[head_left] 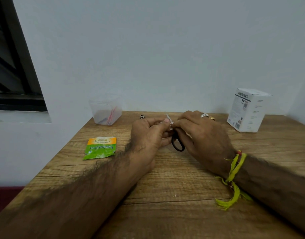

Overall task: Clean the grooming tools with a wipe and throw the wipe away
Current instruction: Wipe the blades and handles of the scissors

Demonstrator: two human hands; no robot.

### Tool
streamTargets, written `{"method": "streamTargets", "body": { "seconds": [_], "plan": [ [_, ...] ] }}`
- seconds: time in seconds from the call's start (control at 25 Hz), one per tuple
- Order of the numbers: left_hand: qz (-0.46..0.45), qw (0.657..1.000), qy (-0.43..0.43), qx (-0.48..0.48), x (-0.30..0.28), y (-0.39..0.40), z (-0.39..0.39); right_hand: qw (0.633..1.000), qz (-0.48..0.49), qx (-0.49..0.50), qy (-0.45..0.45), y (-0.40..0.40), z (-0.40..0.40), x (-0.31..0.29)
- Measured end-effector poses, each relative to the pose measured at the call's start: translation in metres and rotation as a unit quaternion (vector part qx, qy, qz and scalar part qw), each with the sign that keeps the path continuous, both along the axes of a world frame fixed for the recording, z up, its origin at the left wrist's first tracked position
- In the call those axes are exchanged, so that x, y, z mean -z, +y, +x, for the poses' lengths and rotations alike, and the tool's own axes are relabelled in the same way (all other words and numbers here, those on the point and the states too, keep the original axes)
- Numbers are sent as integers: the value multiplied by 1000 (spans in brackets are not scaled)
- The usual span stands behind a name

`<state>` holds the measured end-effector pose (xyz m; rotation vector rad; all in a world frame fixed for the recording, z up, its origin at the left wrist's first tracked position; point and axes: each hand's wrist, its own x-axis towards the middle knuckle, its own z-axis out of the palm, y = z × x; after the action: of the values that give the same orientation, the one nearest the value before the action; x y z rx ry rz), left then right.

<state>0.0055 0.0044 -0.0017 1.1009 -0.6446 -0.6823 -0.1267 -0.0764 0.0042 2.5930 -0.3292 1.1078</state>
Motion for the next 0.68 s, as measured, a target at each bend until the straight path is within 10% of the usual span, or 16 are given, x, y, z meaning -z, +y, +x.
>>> {"method": "streamTargets", "body": {
  "seconds": [0.68],
  "plan": [
    [-7,999,-26,-23,2,-2,-1,1000,-24,-8,14,3,-5,-2]
  ]
}}
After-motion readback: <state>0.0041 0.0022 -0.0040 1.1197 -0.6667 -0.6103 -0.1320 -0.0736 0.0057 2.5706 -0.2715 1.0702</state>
